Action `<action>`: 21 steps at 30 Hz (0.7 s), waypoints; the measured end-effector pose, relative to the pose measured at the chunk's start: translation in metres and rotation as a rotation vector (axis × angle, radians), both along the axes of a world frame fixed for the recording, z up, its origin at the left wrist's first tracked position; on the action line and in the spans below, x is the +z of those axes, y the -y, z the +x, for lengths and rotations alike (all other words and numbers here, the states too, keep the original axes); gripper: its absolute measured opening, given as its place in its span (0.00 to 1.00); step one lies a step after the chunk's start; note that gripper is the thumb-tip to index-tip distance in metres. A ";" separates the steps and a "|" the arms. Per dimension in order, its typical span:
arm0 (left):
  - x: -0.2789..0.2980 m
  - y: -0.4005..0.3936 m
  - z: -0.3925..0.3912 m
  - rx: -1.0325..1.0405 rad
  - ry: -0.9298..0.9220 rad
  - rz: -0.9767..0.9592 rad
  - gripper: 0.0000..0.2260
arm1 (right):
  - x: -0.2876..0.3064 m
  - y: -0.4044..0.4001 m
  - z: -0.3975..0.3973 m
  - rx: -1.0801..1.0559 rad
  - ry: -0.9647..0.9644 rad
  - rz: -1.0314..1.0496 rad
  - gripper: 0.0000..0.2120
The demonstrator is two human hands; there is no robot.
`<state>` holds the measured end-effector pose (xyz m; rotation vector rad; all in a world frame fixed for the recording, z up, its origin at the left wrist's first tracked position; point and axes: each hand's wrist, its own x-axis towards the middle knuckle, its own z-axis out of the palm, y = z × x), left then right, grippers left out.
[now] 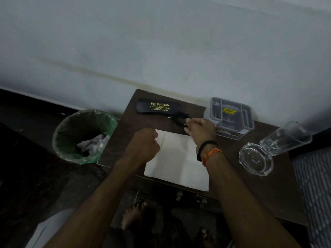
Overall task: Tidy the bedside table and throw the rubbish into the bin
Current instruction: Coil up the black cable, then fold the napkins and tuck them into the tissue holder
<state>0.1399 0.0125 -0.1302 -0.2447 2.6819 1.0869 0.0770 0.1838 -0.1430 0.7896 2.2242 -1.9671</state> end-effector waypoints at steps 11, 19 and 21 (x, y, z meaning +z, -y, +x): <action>-0.006 0.005 -0.003 -0.054 0.004 -0.018 0.21 | 0.015 -0.028 0.035 0.665 -0.027 0.935 0.14; -0.009 0.004 -0.006 -0.065 0.006 -0.052 0.05 | 0.006 -0.047 0.043 0.843 -0.037 1.046 0.37; -0.008 0.002 -0.006 -0.083 0.018 -0.061 0.12 | 0.006 -0.049 0.044 0.829 -0.070 1.029 0.35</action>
